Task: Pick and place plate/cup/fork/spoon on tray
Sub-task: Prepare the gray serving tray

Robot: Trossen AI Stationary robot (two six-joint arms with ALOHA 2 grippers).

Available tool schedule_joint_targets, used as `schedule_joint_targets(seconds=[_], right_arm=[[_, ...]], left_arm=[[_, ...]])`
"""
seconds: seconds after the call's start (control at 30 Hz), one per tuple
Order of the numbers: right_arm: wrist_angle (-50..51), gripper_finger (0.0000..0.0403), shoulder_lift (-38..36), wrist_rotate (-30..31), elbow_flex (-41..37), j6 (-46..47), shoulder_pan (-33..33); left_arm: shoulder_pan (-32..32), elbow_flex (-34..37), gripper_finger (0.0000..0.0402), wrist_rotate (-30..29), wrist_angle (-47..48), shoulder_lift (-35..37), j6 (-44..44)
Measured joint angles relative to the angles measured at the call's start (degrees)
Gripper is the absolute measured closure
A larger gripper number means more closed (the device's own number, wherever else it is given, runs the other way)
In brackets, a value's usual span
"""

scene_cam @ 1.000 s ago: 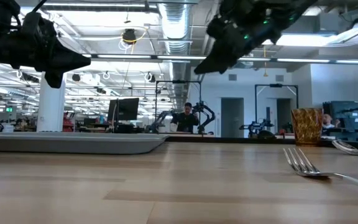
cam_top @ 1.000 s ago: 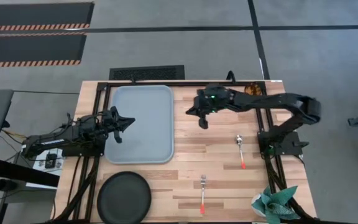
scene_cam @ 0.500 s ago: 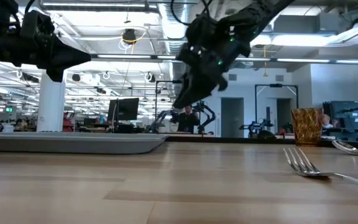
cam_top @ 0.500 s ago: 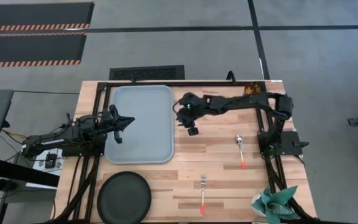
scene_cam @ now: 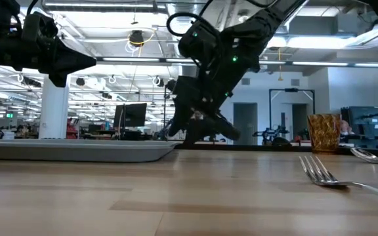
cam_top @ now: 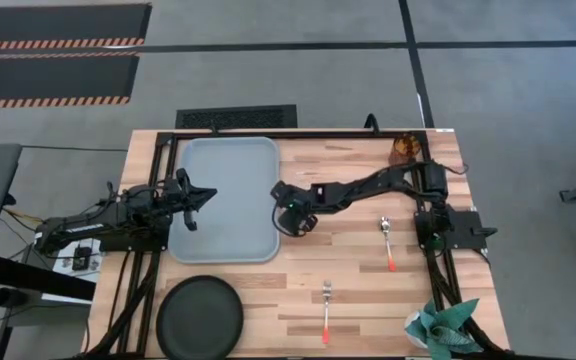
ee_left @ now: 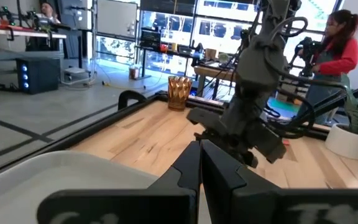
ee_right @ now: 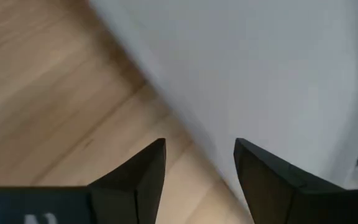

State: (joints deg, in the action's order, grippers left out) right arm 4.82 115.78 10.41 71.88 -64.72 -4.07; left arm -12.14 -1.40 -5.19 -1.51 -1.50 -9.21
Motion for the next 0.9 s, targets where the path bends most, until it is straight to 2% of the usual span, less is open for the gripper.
schedule_joint_targets(seconds=[0.37, 0.77, 0.9], right_arm=[[-2.06, 0.0228, 0.14, -1.29, 0.06, -6.63, -0.27], [-5.15, 0.0239, 3.97, -1.45, 0.12, -7.68, -0.16], [-5.98, 0.0257, 3.92, -1.48, 0.06, -5.92, -0.18]], left_arm=[[0.0, 0.0, 0.0401, -0.72, 0.89, 0.0, 0.0], [0.0, -0.01, 0.0401, -0.91, 0.93, 0.0, 0.0], [0.0, -0.01, 0.0401, -1.29, 0.97, 0.0, 0.0]])
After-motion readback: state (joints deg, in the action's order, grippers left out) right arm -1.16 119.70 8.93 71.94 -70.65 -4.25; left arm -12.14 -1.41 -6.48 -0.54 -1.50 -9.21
